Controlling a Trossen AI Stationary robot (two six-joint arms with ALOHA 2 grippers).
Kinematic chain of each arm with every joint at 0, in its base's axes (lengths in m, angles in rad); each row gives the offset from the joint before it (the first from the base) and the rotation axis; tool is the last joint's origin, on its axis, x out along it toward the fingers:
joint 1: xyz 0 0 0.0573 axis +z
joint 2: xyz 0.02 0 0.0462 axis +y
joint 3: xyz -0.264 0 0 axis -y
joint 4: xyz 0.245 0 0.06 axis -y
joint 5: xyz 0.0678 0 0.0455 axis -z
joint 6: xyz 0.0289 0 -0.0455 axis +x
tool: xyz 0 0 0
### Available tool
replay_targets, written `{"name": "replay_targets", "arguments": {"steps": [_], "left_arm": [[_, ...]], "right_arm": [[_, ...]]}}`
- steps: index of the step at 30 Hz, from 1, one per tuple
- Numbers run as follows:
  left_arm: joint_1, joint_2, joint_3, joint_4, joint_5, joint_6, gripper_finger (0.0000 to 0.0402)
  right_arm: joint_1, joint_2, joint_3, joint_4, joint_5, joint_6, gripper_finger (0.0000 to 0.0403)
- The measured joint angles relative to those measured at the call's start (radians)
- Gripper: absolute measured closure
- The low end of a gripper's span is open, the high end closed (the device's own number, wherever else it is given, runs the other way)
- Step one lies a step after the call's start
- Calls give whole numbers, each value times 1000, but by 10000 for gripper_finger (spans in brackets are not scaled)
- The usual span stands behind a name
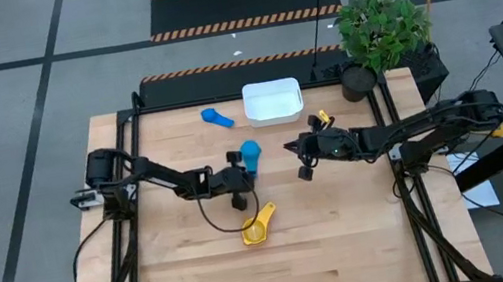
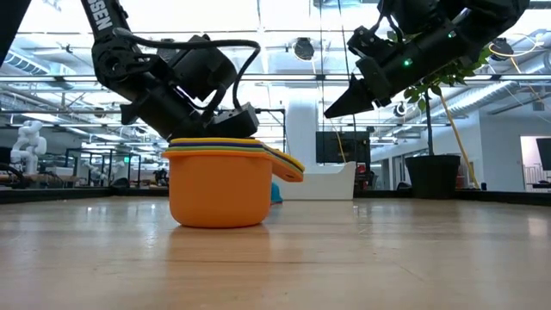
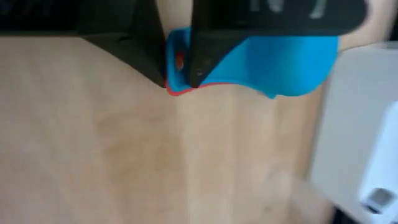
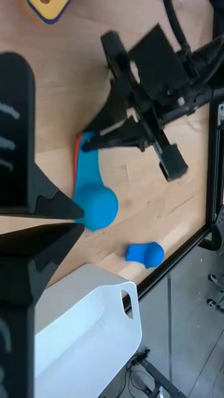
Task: Nest measuring cups in basket
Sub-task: Stack the stacked measuring cups into the stacked measuring cups
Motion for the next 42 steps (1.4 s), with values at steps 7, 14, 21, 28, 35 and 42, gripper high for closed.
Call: {"name": "replay_targets", "arguments": {"steps": [7, 14, 21, 28, 35, 42], "left_arm": [[-39, -28, -3, -6, -147, 13, 381], [-56, -138, -5, -35, -143, 11, 388], [-55, -294, -4, -96, -78, -19, 388], [-55, -455, -3, -159, -70, -155, 388], [-77, -592, -3, -193, 123, -289, 388], [-97, -714, -2, -218, 285, -455, 385]], "right_arm": [[1, 0, 0, 10, -3, 9, 390], [28, 32, 0, 90, -4, -1, 390], [63, 78, 0, 170, -5, -54, 390], [77, 69, 1, 179, 1, -60, 390], [94, 69, 2, 188, 0, -63, 390], [104, 1, 2, 76, 0, -60, 390]]}}
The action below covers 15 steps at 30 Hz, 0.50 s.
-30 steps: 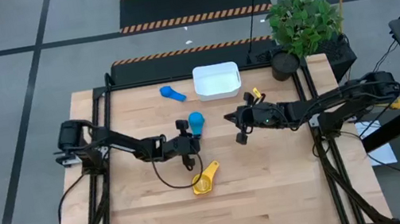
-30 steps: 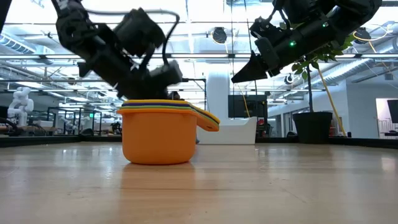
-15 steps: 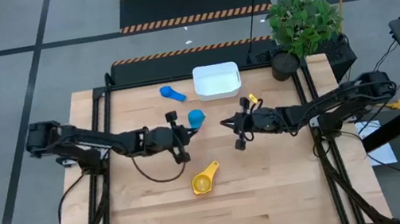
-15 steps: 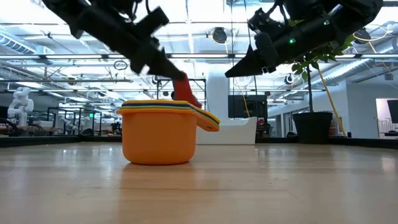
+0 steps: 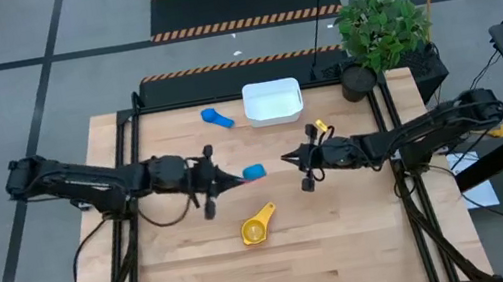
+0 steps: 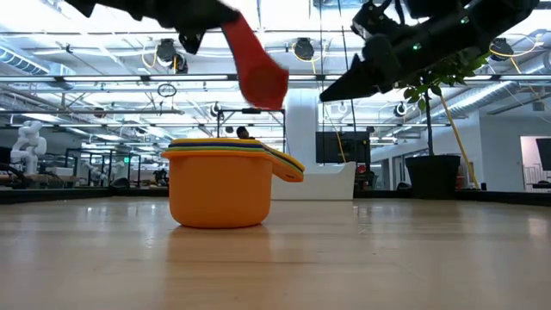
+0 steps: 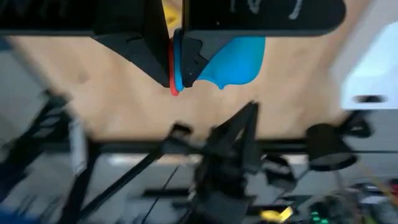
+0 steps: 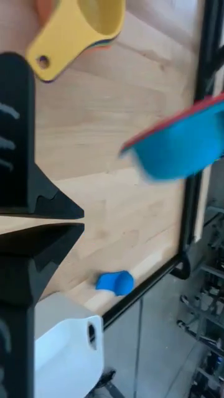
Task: Nest measuring cups in basket
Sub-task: Stack the stacked measuring cups into the stacked measuring cups
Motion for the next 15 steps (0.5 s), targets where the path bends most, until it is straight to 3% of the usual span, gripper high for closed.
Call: {"name": "replay_targets", "arguments": {"steps": [5, 8, 12, 15], "left_arm": [[-1, -52, 32, -66, 135, -90, 388], [0, -46, 112, -256, 178, -101, 388], [6, 24, 257, -463, 257, -90, 388], [14, 95, 369, -519, 362, -99, 388]], "right_arm": [[-8, -91, 0, -149, 29, 8, 390], [-8, -135, 1, -196, 53, 8, 390], [-8, -181, 1, -268, 50, 8, 390], [-8, -205, 0, -323, 50, 7, 390]]}}
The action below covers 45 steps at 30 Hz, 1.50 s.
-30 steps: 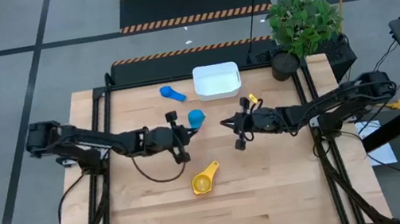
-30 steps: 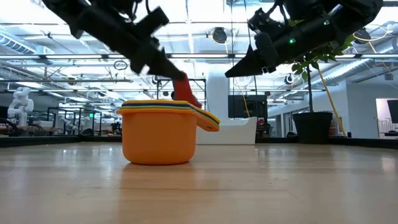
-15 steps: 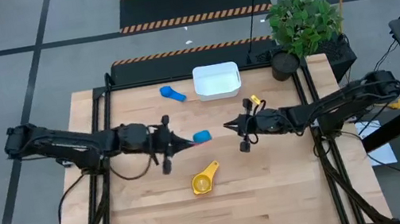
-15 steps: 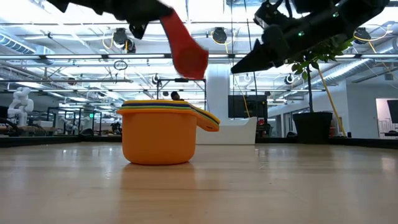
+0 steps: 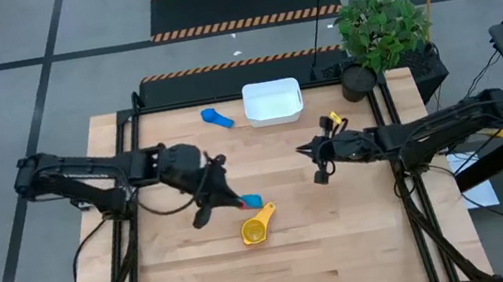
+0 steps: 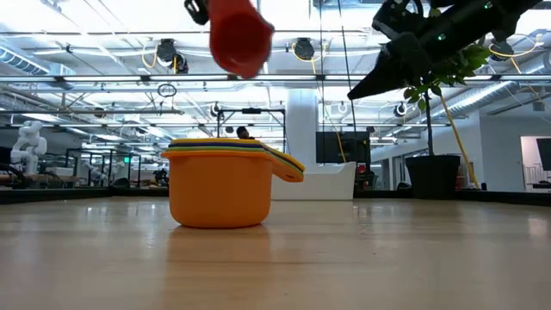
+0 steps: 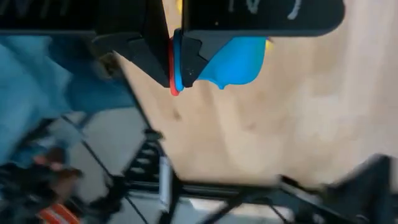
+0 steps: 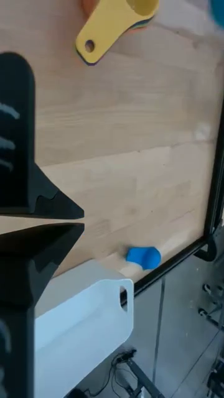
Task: Nest measuring cups in basket
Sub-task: Stack the stacked measuring cups into the stacked measuring cups
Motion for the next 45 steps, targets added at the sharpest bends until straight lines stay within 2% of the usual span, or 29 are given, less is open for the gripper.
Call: {"name": "replay_targets", "arguments": {"steps": [6, 12, 19, 25, 36, 45], "left_arm": [[11, 153, 198, -213, 206, -33, 388], [11, 330, 349, -256, 407, -25, 384], [43, 516, 425, -319, 602, -12, 388], [100, 585, 430, -320, 679, 15, 384], [180, 656, 430, -382, 780, 152, 381], [203, 680, 429, -418, 799, 192, 382]], "right_arm": [[0, -19, 0, -82, -2, -1, 390], [0, -20, 0, -185, -5, 0, 390], [1, -21, 0, -381, -5, 11, 390], [1, -21, -1, -442, -5, 86, 390], [1, -21, -1, -506, -5, 80, 390], [-1, -21, -1, -500, 0, -22, 390]]}}
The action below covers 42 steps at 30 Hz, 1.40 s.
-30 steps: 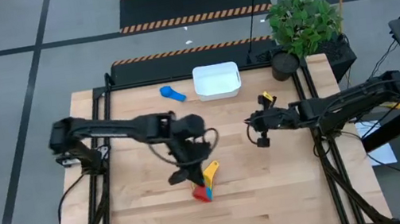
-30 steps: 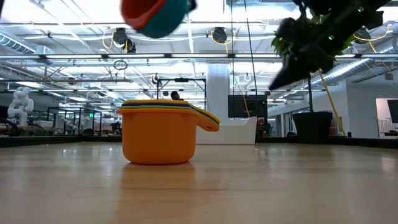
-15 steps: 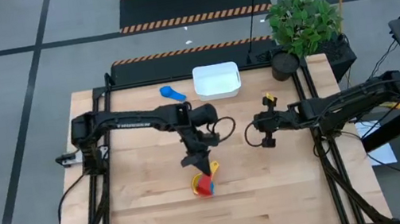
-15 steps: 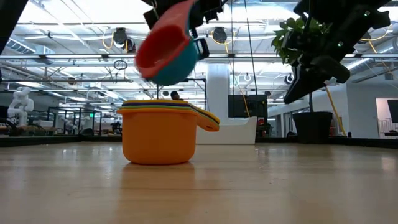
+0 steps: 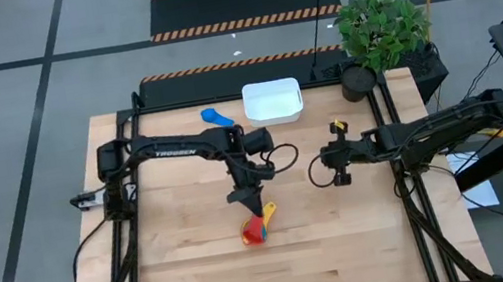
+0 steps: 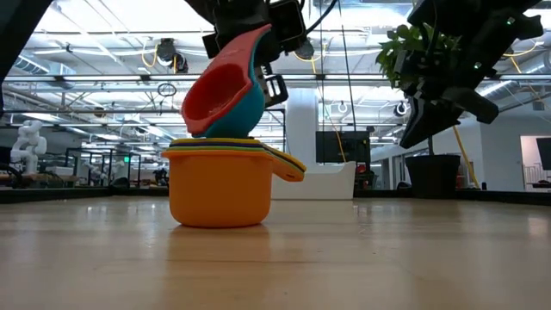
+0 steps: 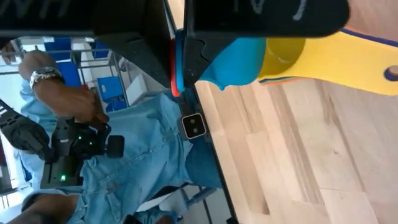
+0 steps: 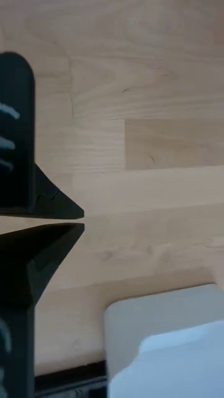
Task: Nest measuring cups in basket
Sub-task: Stack the stacked measuring cups into the stacked measuring cups
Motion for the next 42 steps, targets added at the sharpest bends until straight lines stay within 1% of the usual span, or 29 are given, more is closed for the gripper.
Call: {"name": "replay_targets", "arguments": {"steps": [4, 12, 15, 19, 25, 29, 33, 37, 42], "left_arm": [[13, 0, 0, -2, -1, 5, 370], [27, 12, 0, 2, -3, 6, 369], [35, 12, 0, 2, -3, 2, 352], [39, 12, 0, 3, -5, -13, 315], [38, 12, 0, 5, -129, -4, 257], [38, 12, 0, 16, -194, 18, 235], [38, 12, 0, 53, -230, 7, 225], [38, 10, 0, 82, -312, 8, 225], [62, -26, 21, 52, -403, 40, 224]], "right_arm": [[-1, 0, 0, 31, 2, -65, 390], [-7, -2, 0, 53, 5, -135, 390], [-20, -9, 0, 56, 5, -138, 390], [-35, -22, 0, 55, 4, -138, 390], [-40, -30, 0, 55, 0, -137, 390], [-40, -30, 0, 55, 0, -135, 390], [-40, -30, 0, 55, -1, -135, 390], [-40, -30, 0, 55, -1, -134, 390], [-40, -30, 0, 55, -1, -130, 390]]}}
